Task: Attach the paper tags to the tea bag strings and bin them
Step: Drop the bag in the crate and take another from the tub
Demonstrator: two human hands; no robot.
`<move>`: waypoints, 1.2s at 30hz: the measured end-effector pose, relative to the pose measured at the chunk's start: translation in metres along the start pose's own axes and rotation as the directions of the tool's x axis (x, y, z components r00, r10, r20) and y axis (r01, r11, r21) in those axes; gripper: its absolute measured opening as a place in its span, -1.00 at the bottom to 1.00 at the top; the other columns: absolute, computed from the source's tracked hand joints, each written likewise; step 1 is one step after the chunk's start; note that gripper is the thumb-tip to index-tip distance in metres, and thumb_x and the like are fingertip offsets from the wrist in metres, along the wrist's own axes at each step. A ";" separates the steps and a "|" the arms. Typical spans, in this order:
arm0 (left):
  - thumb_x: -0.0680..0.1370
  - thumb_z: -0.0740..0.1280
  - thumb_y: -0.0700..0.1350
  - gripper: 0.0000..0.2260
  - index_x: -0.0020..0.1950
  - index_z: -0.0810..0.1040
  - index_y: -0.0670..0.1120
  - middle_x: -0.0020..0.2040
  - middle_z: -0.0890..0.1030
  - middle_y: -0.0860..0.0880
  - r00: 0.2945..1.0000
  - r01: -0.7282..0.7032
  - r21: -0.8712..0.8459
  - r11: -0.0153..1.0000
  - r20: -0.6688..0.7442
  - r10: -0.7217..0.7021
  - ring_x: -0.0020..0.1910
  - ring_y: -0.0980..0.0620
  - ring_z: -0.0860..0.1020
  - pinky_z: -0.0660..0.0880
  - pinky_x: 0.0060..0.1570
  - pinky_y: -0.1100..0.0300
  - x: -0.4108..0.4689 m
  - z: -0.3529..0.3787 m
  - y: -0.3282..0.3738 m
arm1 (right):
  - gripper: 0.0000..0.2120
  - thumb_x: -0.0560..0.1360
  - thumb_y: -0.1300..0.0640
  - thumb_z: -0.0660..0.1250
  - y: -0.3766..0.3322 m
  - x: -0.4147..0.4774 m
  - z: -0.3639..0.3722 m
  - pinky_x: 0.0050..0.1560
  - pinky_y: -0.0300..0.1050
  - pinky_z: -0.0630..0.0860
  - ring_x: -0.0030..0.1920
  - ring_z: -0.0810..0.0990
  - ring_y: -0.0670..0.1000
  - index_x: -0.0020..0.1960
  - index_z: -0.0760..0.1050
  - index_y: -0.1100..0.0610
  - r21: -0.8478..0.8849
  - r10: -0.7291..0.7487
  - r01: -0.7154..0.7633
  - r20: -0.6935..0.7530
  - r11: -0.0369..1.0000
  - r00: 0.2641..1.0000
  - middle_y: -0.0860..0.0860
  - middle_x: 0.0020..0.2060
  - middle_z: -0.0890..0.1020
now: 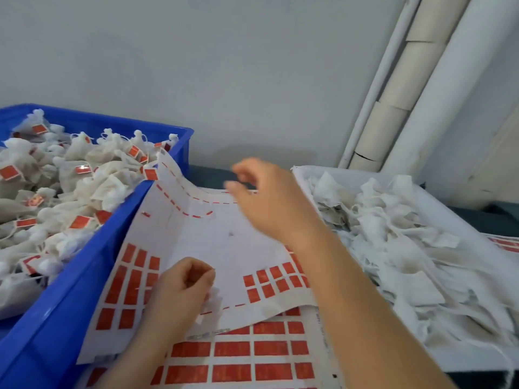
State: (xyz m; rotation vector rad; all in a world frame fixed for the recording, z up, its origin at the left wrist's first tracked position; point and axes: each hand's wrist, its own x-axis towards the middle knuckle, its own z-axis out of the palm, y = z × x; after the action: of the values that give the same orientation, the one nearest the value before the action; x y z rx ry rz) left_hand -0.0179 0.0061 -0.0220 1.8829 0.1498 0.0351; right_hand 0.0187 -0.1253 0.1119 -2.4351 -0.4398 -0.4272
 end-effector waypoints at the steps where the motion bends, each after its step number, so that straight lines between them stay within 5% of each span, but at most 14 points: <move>1: 0.53 0.32 -0.09 -0.96 -0.12 0.53 0.03 -0.20 0.61 0.05 1.000 0.001 0.024 1.000 0.008 -0.001 -0.23 0.06 0.59 0.47 -0.34 0.29 -0.001 0.000 0.000 | -0.75 0.52 0.08 0.26 0.020 0.000 -0.018 0.10 -0.03 0.49 0.08 0.55 0.02 0.17 0.51 0.07 -0.107 0.107 -0.102 0.044 0.989 0.993 0.00 0.09 0.61; 4: 0.54 0.32 -0.08 -0.95 -0.12 0.52 0.04 -0.19 0.61 0.06 1.000 -0.021 0.049 0.999 0.014 0.021 -0.22 0.07 0.58 0.45 -0.36 0.30 0.001 0.002 -0.003 | -0.83 0.46 0.19 0.31 0.076 -0.005 -0.063 -0.14 -0.04 0.52 -0.20 0.57 0.07 0.00 0.56 0.23 -0.389 0.364 -0.285 0.147 0.876 0.920 0.16 -0.04 0.64; 8: 0.53 0.32 -0.12 -0.94 -0.13 0.56 -0.01 -0.23 0.63 0.03 1.000 0.009 -0.055 0.998 0.013 -0.008 -0.25 0.03 0.58 0.46 -0.35 0.25 0.003 -0.002 -0.002 | -0.70 0.36 0.17 0.47 0.114 -0.023 -0.084 0.08 -0.11 0.51 -0.03 0.59 -0.05 0.08 0.58 0.09 -0.558 0.573 -0.302 0.407 0.773 0.712 -0.05 0.01 0.64; 11: 0.52 0.34 -0.13 -0.94 -0.15 0.58 -0.03 -0.27 0.64 0.03 1.000 0.007 -0.087 0.996 -0.005 -0.008 -0.29 0.02 0.58 0.45 -0.39 0.25 0.006 -0.004 -0.004 | -0.71 0.35 0.19 0.47 0.121 -0.034 -0.091 -0.03 -0.19 0.52 -0.02 0.62 -0.13 0.04 0.61 -0.04 -0.388 0.553 -0.395 0.552 0.833 0.624 -0.16 -0.08 0.68; 15: 0.51 0.34 -0.13 -0.94 -0.15 0.58 -0.02 -0.29 0.64 0.03 1.000 0.004 -0.068 0.998 0.013 -0.003 -0.29 0.00 0.58 0.46 -0.38 0.24 0.007 -0.003 -0.005 | -0.66 0.35 0.21 0.46 0.118 -0.040 -0.088 0.15 -0.06 0.53 0.00 0.63 -0.13 0.09 0.61 -0.05 -0.316 0.474 -0.355 0.649 0.880 0.596 -0.15 -0.07 0.69; 21: 0.51 0.35 -0.12 -0.94 -0.15 0.59 -0.01 -0.35 0.64 0.07 1.000 -0.007 -0.063 0.998 -0.011 0.007 -0.29 0.00 0.58 0.46 -0.36 0.23 0.006 -0.005 -0.009 | -0.92 0.34 0.08 0.50 0.129 -0.040 -0.088 -0.13 -0.27 0.46 -0.26 0.57 -0.23 -0.29 0.63 -0.08 -0.267 0.393 -0.297 0.477 0.917 0.786 -0.21 -0.33 0.65; 26: 0.52 0.33 -0.13 -0.93 -0.14 0.57 -0.01 -0.30 0.63 0.05 0.999 -0.030 -0.056 0.998 -0.024 0.028 -0.30 0.02 0.57 0.44 -0.37 0.25 0.006 -0.003 -0.008 | -0.96 0.38 0.16 0.47 0.136 -0.042 -0.097 0.08 -0.04 0.53 -0.04 0.64 0.07 -0.22 0.62 0.06 0.031 0.335 -0.356 0.273 0.934 0.902 0.03 -0.18 0.70; 33: 0.52 0.34 -0.13 -0.95 -0.14 0.57 -0.02 -0.26 0.64 0.02 0.999 -0.003 -0.080 0.997 -0.032 0.000 -0.27 0.00 0.58 0.48 -0.35 0.22 0.007 -0.003 -0.005 | -0.81 0.45 0.28 0.37 0.130 -0.041 -0.099 -0.17 -0.30 0.53 -0.20 0.64 -0.07 -0.22 0.65 0.03 0.360 0.263 -0.243 -0.005 0.901 0.965 -0.05 -0.26 0.70; 36: 0.52 0.34 -0.09 -0.97 -0.11 0.54 0.02 -0.19 0.62 0.07 1.000 0.002 -0.034 0.999 -0.018 -0.002 -0.20 0.09 0.57 0.43 -0.35 0.32 0.003 -0.002 -0.001 | -0.75 0.45 0.22 0.37 0.117 -0.040 -0.101 -0.08 -0.14 0.47 -0.13 0.56 -0.03 -0.27 0.66 -0.09 0.453 0.250 -0.145 -0.179 0.880 0.952 -0.09 -0.26 0.66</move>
State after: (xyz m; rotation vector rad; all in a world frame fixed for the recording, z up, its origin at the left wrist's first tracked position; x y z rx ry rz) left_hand -0.0149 0.0088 -0.0223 1.8491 0.1629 0.0533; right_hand 0.0111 -0.2854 0.1118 -1.9404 -0.1556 -0.4622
